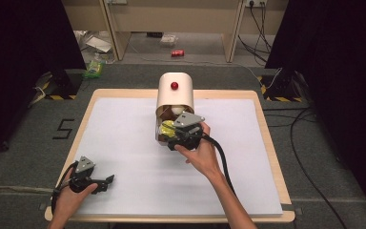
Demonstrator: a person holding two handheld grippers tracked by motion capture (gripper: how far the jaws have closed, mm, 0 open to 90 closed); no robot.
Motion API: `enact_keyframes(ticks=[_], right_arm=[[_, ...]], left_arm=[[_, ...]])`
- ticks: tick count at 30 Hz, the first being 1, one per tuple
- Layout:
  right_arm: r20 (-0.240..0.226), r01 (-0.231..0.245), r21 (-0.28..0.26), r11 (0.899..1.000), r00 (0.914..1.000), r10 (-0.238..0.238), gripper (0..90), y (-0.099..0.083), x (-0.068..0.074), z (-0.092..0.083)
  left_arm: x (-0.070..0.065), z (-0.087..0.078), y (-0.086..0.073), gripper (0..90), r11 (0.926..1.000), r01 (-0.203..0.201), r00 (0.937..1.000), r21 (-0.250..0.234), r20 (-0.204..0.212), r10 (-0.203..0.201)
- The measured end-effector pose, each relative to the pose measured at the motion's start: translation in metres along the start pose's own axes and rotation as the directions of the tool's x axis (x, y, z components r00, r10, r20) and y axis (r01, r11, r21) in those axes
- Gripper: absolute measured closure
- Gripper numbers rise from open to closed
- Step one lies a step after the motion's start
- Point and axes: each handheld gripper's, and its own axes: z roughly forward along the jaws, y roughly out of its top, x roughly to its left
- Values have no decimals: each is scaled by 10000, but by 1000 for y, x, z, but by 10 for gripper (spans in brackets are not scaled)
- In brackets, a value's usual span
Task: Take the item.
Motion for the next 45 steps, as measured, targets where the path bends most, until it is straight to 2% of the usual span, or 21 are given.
enact_keyframes(ticks=[8,14,15,16,19,21,22,27,33,38,45], right_arm=[[159,-20,134,9999,9999,18,327,6,0,12],[298,-390,226,9990,9988,383,347,10,-2,18],[286,-316,245,9992,9991,309,353,10,-2,19],[235,-477,303,9984,9986,470,369,10,-2,19],[550,-21,658,9978,9985,-15,384,8,-4,20],[499,-138,626,9979,9987,107,385,5,-5,20],[451,-228,618,9978,9988,200,388,4,-6,19],[421,14,604,9982,9991,-39,394,4,-6,17],[357,17,457,9990,9994,-34,396,5,-7,12],[191,-195,243,9995,9996,190,397,7,-7,3],[165,-105,84,9999,9998,104,397,7,-10,-12]], left_arm=[[0,0,0,52,10000,-22,10000,7,-14,22],[0,0,0,53,10000,-18,10000,3,-6,18],[0,0,0,53,10000,-20,10000,3,-7,20],[0,0,0,53,10000,-16,10000,6,-1,16],[0,0,0,53,10000,-20,10000,3,-8,20],[0,0,0,53,10000,-19,10000,4,-5,19],[0,0,0,53,10000,-15,10000,5,4,15],[0,0,0,53,10000,-16,10000,5,-1,16],[0,0,0,52,10000,1,10000,-5,2,-1],[0,0,0,52,10000,-16,10000,6,-2,16],[0,0,0,52,10000,-16,10000,7,-1,16]])
